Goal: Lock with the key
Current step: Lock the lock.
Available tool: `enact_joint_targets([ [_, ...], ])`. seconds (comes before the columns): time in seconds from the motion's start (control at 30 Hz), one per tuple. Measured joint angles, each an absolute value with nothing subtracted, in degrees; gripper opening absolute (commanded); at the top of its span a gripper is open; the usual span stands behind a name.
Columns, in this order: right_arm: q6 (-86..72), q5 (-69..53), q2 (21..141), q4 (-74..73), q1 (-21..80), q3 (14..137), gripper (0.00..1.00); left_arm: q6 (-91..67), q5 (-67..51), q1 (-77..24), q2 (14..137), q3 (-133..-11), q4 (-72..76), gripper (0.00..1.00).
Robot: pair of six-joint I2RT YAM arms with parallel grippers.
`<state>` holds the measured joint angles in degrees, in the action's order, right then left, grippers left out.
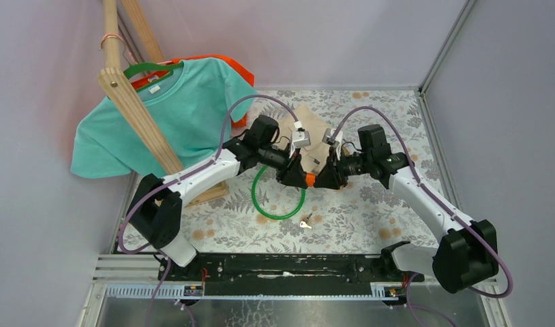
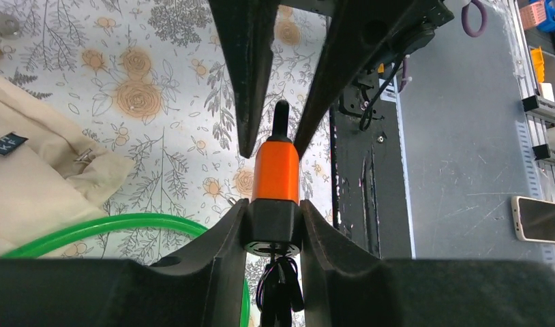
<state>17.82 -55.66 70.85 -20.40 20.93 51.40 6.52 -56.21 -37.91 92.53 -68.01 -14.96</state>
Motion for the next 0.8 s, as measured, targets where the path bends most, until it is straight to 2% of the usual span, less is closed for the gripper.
enact_joint_targets([
  [0.07,19.5,-56.3,70.7,-20.5,20.9,51.7,0.46,7.2,-56.8,-37.9,92.3,-68.0,-14.5,0.00],
  [0.13,20.6,-57.5,70.7,-19.9,21.0,52.1,0.47,7.8,-57.1,-38.0,92.3,-68.0,-13.2,0.00],
  [0.17,21.0,-58.3,70.7,-19.5,21.3,52.5,0.45,8.1,-57.2,-38.4,92.4,-68.0,-12.3,0.00],
  [0.27,22.2,-60.1,70.7,-19.2,22.0,53.6,0.29,8.8,-57.4,-39.2,92.5,-68.0,-11.2,0.00],
  [0.3,22.9,-60.3,70.8,-19.1,21.9,53.6,0.27,9.0,-57.6,-39.1,92.5,-68.0,-11.0,0.00],
  [0.5,25.9,-61.0,71.4,-21.0,21.7,54.3,0.43,10.5,-58.2,-39.0,92.7,-68.0,-11.2,0.00],
  [0.8,32.2,-60.9,71.4,-25.9,19.3,56.0,0.53,13.3,-57.8,-39.2,92.7,-68.0,-11.2,0.00],
])
